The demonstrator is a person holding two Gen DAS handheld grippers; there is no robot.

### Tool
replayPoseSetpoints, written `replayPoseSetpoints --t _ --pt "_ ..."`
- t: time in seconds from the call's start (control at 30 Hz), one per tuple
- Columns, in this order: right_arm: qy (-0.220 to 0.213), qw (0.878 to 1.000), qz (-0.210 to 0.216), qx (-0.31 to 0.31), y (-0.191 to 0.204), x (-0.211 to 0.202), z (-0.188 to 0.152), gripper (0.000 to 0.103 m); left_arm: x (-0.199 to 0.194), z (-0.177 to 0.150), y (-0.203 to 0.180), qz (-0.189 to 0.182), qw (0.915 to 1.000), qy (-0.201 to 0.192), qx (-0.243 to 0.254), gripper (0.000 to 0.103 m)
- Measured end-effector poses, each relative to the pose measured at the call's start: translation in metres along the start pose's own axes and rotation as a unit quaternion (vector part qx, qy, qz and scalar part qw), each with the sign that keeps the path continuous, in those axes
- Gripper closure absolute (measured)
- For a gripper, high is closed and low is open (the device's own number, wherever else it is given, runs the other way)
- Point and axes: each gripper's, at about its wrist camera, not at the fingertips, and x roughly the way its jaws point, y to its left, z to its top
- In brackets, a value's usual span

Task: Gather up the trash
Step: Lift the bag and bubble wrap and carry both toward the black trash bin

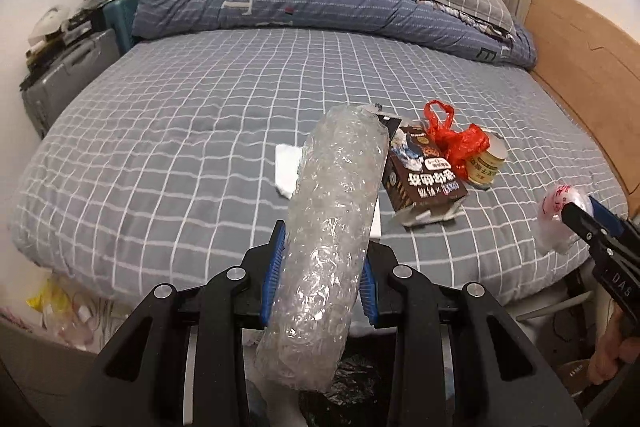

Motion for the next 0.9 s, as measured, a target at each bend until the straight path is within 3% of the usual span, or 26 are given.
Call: replayPoseSetpoints --t 0.4,0.9 --pt "0.015 1.0 0.0 -0.003 0.024 -0.041 -0.045 0.051 -0.037 -0.058 -0.009 -0.004 0.9998 0.019 -0.006 0.071" --pt "0.058 0.998 0.001 -0.001 0.034 -0.037 -0.099 0.051 -0.01 -0.13 -0.022 -0.02 0.9968 0.077 -0.007 0.071"
